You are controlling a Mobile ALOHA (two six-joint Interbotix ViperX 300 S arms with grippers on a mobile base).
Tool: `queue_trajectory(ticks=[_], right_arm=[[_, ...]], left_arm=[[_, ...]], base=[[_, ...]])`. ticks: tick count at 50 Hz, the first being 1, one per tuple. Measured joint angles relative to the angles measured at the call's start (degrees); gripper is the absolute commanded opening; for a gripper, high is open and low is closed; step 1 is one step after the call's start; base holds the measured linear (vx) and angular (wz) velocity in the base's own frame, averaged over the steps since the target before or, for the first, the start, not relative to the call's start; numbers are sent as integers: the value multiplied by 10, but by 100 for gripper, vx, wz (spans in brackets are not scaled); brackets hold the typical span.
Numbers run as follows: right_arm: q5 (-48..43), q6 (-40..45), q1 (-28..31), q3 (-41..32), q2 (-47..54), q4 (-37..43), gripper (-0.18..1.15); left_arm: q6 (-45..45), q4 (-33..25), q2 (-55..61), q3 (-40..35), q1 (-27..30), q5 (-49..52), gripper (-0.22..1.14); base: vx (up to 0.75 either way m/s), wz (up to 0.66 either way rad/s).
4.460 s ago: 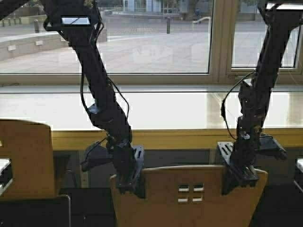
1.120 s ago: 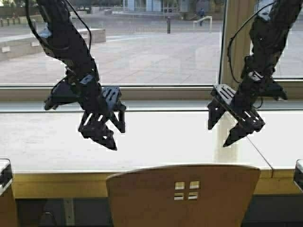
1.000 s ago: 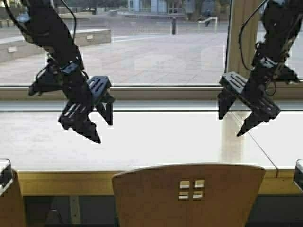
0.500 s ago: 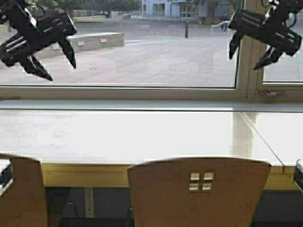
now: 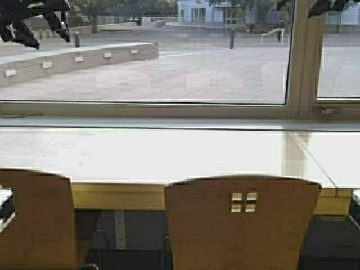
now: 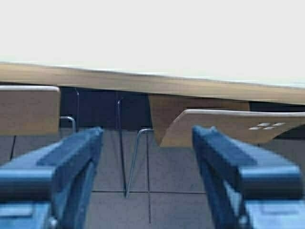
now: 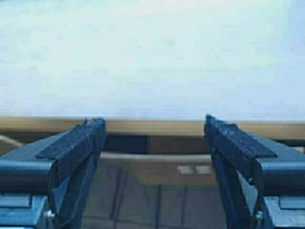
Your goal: Push the chairs under the table
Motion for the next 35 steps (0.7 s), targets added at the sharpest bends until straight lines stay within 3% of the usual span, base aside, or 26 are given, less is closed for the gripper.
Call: queue_trajectory(ticks=[12, 35], right_arm=[[-78, 0, 3, 32, 10, -1, 94], [-54, 4, 28, 33, 12, 6, 94]], left_arm=[[-3, 0, 3, -4, 2, -4, 91], [2, 1, 18, -10, 4, -4, 91]], base=[[-23, 28], [-23, 48]])
